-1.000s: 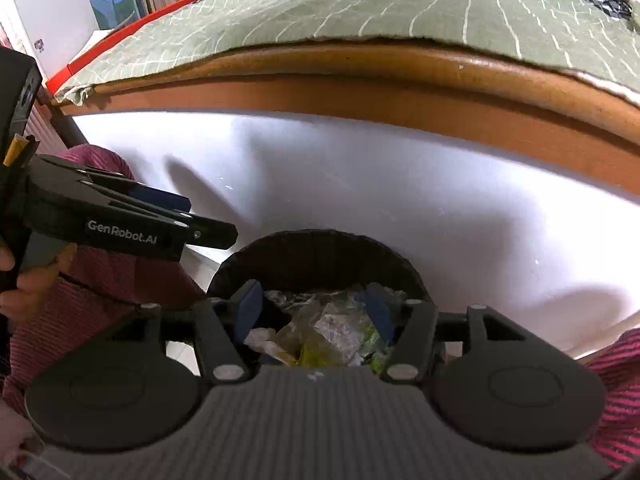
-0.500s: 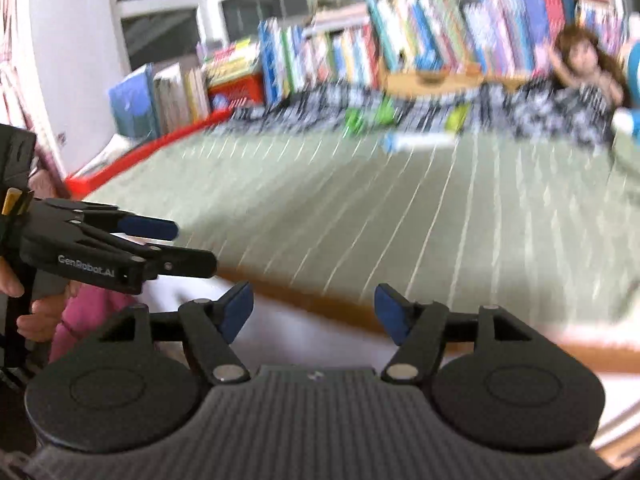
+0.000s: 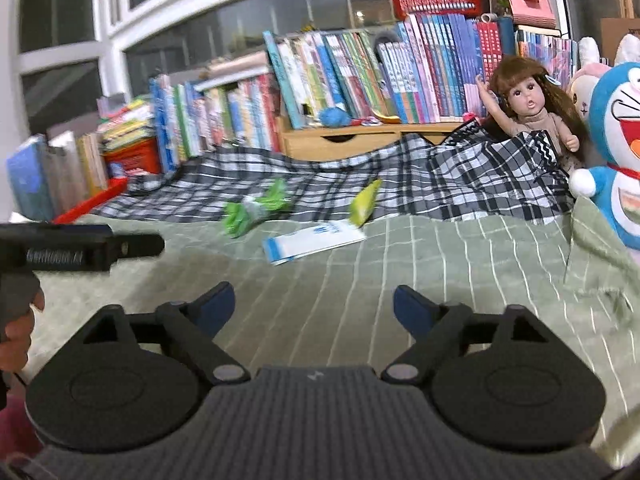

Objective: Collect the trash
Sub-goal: 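Grasp the green wrapper with the left gripper while the right grasps the white-blue tube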

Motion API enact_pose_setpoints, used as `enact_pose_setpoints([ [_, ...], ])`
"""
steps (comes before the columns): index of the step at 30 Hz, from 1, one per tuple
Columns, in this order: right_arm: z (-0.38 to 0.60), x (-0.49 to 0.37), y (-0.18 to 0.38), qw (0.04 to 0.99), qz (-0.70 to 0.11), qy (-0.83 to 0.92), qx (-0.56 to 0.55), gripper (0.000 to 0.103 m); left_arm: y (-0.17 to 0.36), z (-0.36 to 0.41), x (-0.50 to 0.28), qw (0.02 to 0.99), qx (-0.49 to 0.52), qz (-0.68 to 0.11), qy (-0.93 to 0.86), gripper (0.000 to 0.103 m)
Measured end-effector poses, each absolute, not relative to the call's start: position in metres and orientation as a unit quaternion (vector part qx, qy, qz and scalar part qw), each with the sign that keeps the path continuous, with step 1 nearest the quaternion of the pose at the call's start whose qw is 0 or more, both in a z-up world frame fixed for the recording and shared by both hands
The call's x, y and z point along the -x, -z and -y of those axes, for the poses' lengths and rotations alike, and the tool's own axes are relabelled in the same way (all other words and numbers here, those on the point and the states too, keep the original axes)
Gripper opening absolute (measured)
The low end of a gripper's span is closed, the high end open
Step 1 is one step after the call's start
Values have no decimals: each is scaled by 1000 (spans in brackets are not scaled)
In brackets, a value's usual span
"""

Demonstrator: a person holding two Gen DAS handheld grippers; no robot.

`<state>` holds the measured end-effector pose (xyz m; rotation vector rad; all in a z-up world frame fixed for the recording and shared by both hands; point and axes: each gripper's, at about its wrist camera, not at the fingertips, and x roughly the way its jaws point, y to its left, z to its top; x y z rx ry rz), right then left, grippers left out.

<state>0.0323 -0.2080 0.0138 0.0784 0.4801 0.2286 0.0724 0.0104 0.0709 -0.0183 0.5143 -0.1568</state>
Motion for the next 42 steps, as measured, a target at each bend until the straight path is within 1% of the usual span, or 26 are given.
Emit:
enact_pose_setpoints([
  [4,198,-72,-5,959,-258,-109,-34,103,-55,-15,-138,962,36,-268,42,94],
  [8,185,-110,6,955,-276,-106,-26,103,-38,-11,-195,954,43,-297,28,94],
  [16,169,-154,19,951,-290,-110,2,103,-17,5,-263,948,28,-316,26,93],
  [18,166,-163,21,949,-294,-112,9,103,-9,5,-277,941,31,-335,27,81],
  [19,164,-166,22,949,-296,-113,13,103,-6,4,-280,939,34,-343,26,63],
  [20,163,-170,24,948,-297,-113,16,103,-2,3,-284,935,39,-353,24,42],
  [21,161,-173,26,948,-297,-113,18,103,1,0,-287,930,48,-363,22,37],
  [23,157,-178,29,947,-297,-116,23,103,2,-4,-286,932,59,-358,18,35],
  [26,150,-186,34,946,-298,-122,31,103,1,-6,-283,935,45,-351,18,35],
  [32,139,-200,41,945,-304,-115,33,103,-15,-20,-268,942,52,-330,8,35],
  [34,138,-198,40,945,-304,-120,32,93,-20,-24,-261,944,54,-324,7,35],
  [35,137,-194,39,945,-300,-126,32,89,-21,-26,-257,945,54,-321,8,35],
  [37,135,-187,36,945,-296,-138,38,73,-24,-29,-250,946,57,-318,10,35],
  [38,134,-184,35,944,-294,-141,41,70,-25,-30,-247,947,58,-317,12,35],
  [40,131,-176,32,944,-290,-148,49,57,-26,-32,-240,947,59,-316,17,35],
  [42,132,-169,29,946,-286,-147,50,49,-28,-34,-231,948,60,-313,22,35],
])
